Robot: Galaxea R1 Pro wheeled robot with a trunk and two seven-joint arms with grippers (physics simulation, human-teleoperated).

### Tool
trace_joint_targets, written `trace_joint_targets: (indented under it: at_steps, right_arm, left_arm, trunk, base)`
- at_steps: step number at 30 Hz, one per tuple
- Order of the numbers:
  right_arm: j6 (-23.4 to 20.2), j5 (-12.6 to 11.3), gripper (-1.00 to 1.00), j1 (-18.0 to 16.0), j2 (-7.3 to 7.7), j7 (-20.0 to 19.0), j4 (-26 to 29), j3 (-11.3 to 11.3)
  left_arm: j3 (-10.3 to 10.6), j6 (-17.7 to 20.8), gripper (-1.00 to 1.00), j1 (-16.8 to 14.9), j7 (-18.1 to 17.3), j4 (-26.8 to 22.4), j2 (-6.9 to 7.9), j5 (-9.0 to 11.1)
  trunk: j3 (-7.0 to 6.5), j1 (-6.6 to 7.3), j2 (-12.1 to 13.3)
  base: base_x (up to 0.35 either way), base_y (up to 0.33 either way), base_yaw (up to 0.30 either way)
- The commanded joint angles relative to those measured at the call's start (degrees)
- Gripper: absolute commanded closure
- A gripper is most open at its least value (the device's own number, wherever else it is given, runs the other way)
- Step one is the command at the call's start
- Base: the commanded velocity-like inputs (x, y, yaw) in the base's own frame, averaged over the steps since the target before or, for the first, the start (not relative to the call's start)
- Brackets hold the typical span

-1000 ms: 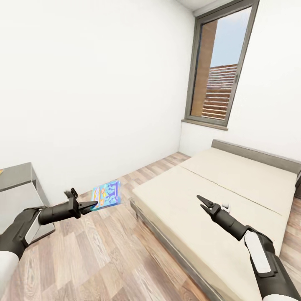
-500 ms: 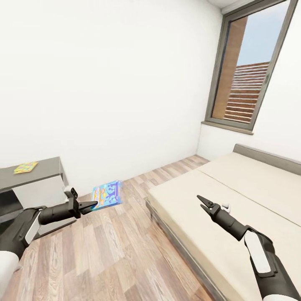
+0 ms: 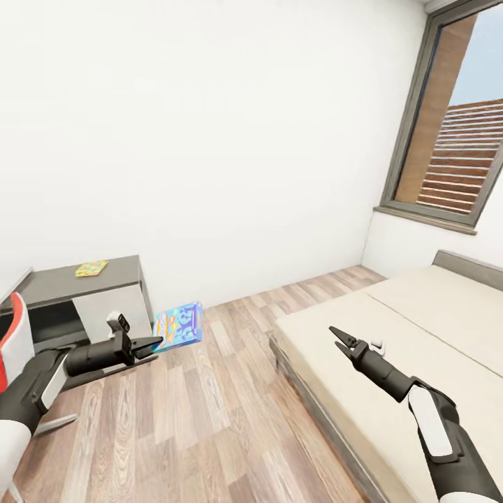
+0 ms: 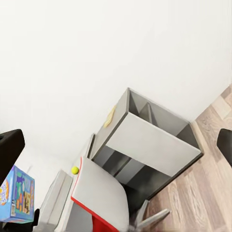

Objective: Put all the toys in the child's room - the three board games (two on the bed and one on the table), the two jigsaw puzzles on the table, and the tennis ball on the table - inside the toy box on the table in the child's room.

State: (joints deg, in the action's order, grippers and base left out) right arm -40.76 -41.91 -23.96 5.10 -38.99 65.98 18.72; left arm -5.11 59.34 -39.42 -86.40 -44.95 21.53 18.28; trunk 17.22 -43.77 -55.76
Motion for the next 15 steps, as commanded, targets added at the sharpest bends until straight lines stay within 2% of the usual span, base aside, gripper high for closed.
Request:
trace_joint_targets:
  at_steps: [1, 15]
  right_arm:
    - [-0.38, -0.19, -1.00, -0.03, 0.00, -0.05, 0.02, 0.09]
    - [-0.38, -0.19, -1.00, -0.04, 0.00, -0.09, 0.03, 0.09]
  left_arm:
    - [-0.10, 0.61, 1.00, -0.05, -0.18, 0.02, 0.00, 0.19]
    - [-0.36, 0.60, 1.00, -0.04, -0.18, 0.13, 0.00, 0.16]
  trunk:
    - [0.07, -0.03, -0.05]
    - [0.07, -0.03, -0.05]
  base:
    - [0.227, 0.000, 0.293]
    - [0.314, 0.000, 0.293]
